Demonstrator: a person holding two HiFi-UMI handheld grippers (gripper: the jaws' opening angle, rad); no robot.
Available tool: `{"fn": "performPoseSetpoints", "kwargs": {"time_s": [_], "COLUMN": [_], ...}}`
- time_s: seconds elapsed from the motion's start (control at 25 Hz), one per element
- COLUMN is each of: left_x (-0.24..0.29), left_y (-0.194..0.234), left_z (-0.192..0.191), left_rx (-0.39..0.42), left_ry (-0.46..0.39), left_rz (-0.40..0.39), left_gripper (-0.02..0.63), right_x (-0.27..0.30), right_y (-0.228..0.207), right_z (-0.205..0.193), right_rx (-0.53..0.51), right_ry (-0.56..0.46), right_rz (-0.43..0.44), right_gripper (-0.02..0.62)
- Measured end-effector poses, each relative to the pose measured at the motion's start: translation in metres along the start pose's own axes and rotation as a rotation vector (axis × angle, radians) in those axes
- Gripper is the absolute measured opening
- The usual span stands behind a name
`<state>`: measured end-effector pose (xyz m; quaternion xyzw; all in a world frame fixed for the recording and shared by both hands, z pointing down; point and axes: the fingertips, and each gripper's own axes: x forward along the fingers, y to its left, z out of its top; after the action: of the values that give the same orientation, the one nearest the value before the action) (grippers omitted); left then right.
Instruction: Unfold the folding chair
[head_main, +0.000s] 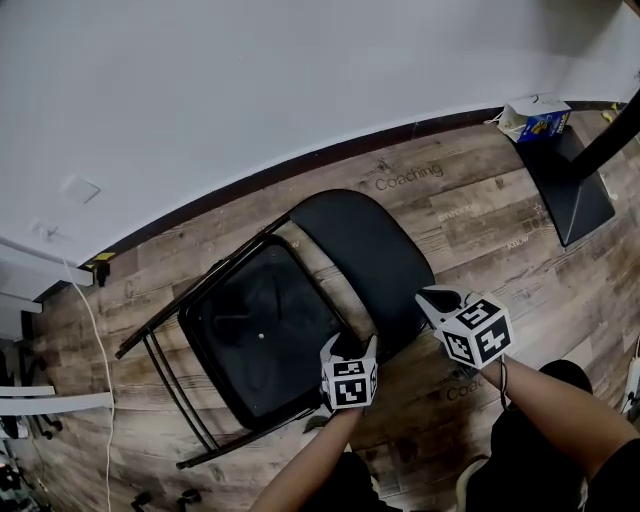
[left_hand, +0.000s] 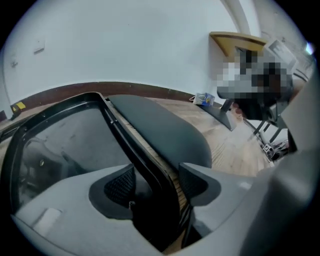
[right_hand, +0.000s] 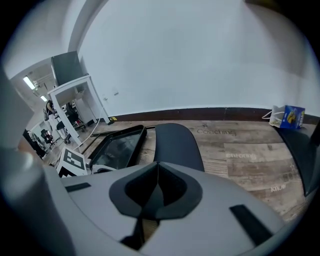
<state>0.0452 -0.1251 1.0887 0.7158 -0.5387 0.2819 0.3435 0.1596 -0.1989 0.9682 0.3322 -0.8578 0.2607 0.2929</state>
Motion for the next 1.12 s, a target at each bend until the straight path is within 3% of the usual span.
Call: {"fn": "performPoseSetpoints", "kwargs": {"time_s": [0.12,0.2,0.28,0.48,0.68,0.92,1.12], "left_x": [0.004,0.004,0.005,-0.001,-0.014,-0.020,-0.029], "left_y": [0.006,0.001,-0.004,-0.005,-0.006,-0.007,-0.008], "left_z": [0.001,-0.001,-0.001,0.005,0.014,0.019,0.020], "left_rx": [0.011,0.012,0.009,-0.049,-0.077,-0.101,-0.119], "left_ry": [0.034,0.052,0.073,0.067,0.043,0.036,0.029], "left_rz": [0.086,0.081,0.045,-0.009,-0.052,-0.085,-0.106], "left_gripper": [0.222,0.196,0.099,0.094,0.094,0.092,0.091], "right_x": [0.000,-0.001,0.001,0.005,0.017,0.047,0.055], "right_y": [-0.009,-0.009,-0.009,-0.022,-0.065,-0.077,-0.068], "right_z": [-0.005,-0.005,-0.003,-0.019,-0.039,-0.092,-0.106], "right_rx": [0.044,0.048,0.041,0.069,0.144,0.354,0.552], "right_ry": [0.005,0.001,0.000,0.038,0.068,0.144,0.090], "right_rz": [-0.009,-0.010,-0.010,-0.014,-0.081,-0.067,-0.018], "right_gripper": [0.000,0.000,0.000,0.000,0.010,0.136,0.221]}}
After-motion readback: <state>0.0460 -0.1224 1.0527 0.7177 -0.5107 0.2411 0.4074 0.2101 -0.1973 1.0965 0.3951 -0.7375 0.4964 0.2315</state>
